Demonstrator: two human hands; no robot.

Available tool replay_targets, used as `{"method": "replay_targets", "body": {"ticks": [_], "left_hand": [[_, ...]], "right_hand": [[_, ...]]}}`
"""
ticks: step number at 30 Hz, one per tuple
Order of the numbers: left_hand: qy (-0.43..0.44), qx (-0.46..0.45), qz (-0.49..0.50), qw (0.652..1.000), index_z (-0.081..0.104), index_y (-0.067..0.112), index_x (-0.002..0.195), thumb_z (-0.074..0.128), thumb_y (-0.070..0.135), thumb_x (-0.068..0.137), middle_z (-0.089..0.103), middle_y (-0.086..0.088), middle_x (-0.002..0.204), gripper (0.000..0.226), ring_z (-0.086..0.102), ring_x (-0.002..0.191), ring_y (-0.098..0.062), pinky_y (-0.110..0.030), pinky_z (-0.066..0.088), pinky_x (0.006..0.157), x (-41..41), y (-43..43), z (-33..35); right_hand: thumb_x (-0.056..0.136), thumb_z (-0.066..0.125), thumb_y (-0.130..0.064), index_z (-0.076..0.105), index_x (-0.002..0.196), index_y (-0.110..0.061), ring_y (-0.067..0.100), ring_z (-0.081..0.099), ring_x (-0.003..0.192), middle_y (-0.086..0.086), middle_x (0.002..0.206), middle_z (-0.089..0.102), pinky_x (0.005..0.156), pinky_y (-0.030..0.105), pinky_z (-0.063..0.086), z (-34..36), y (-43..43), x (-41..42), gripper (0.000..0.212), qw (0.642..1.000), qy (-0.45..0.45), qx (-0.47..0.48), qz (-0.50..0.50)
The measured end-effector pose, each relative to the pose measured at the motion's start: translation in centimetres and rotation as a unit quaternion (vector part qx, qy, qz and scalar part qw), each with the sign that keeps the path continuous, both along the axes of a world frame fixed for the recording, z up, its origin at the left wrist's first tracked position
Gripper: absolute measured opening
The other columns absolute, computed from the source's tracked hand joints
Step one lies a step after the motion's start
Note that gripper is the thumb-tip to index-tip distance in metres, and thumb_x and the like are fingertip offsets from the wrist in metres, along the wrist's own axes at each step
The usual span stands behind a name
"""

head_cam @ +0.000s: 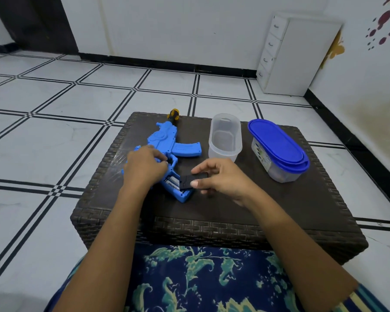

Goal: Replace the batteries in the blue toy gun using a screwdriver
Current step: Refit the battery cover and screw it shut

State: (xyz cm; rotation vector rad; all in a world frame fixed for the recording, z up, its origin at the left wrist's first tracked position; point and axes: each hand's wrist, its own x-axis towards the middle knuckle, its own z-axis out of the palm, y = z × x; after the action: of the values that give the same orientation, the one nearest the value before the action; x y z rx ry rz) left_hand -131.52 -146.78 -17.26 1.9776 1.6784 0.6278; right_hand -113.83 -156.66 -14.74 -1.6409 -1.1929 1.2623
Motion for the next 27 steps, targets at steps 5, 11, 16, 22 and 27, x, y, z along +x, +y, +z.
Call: {"method": "replay_targets", "body": {"ticks": [5, 11, 16, 22, 27], "left_hand": [[-0.008, -0.010, -0.010, 1.000, 0.076, 0.026, 0.100, 0.063, 0.018, 0.082, 0.056, 0.001, 0.136, 0.023, 0.043, 0.131, -0.028, -0.041, 0.040, 0.104, -0.1, -0.1, 0.2], [-0.011, -0.005, -0.004, 1.000, 0.076, 0.024, 0.097, 0.064, 0.021, 0.082, 0.060, -0.003, 0.132, 0.020, 0.049, 0.125, -0.027, -0.041, 0.045, 0.100, -0.2, 0.0, 0.0], [-0.162, 0.012, -0.144, 0.976, 0.076, 0.026, 0.096, 0.070, 0.042, 0.085, 0.069, -0.001, 0.119, 0.021, 0.060, 0.116, -0.017, -0.037, 0.047, 0.100, 0.2, -1.6, 2.1], [-0.295, -0.197, -0.261, 0.898, 0.066, 0.008, 0.120, 0.073, 0.009, 0.084, 0.066, -0.004, 0.067, 0.037, 0.061, 0.052, -0.015, -0.020, 0.051, 0.050, 1.0, -3.7, 3.1], [-0.412, -0.283, -0.187, 0.846, 0.062, 0.006, 0.096, 0.064, -0.002, 0.088, 0.068, 0.000, 0.066, 0.012, 0.069, 0.058, -0.014, -0.024, 0.059, 0.058, 0.8, -3.9, 3.9]], "right_hand": [[0.069, 0.081, 0.001, 0.074, 0.104, -0.013, 0.001, 0.058, 0.049, -0.011, 0.056, 0.065, 0.056, 0.020, 0.053, 0.4, -0.5, 0.3, 0.039, 0.989, -0.147, 0.008, 0.030], [0.069, 0.087, -0.012, 0.076, 0.103, -0.014, -0.003, 0.048, 0.044, -0.012, 0.052, 0.055, 0.047, 0.006, 0.034, 1.0, -1.0, -0.1, 0.036, 0.970, -0.222, 0.067, 0.069], [0.069, 0.080, 0.009, 0.075, 0.104, -0.010, 0.014, 0.069, 0.091, 0.004, 0.096, 0.076, 0.076, 0.018, 0.054, 1.7, -0.9, 1.9, 0.040, 0.997, -0.014, 0.073, 0.037], [0.072, 0.064, 0.025, 0.062, 0.119, 0.001, 0.018, 0.070, 0.098, 0.015, 0.109, 0.072, 0.081, 0.025, 0.059, 1.6, -0.8, 2.1, 0.053, 0.984, 0.161, 0.072, -0.001], [0.080, 0.074, -0.001, 0.061, 0.111, -0.001, 0.021, 0.071, 0.081, 0.014, 0.095, 0.070, 0.076, 0.031, 0.061, 1.1, 0.0, 0.7, 0.033, 0.973, 0.186, 0.065, -0.123]]}}
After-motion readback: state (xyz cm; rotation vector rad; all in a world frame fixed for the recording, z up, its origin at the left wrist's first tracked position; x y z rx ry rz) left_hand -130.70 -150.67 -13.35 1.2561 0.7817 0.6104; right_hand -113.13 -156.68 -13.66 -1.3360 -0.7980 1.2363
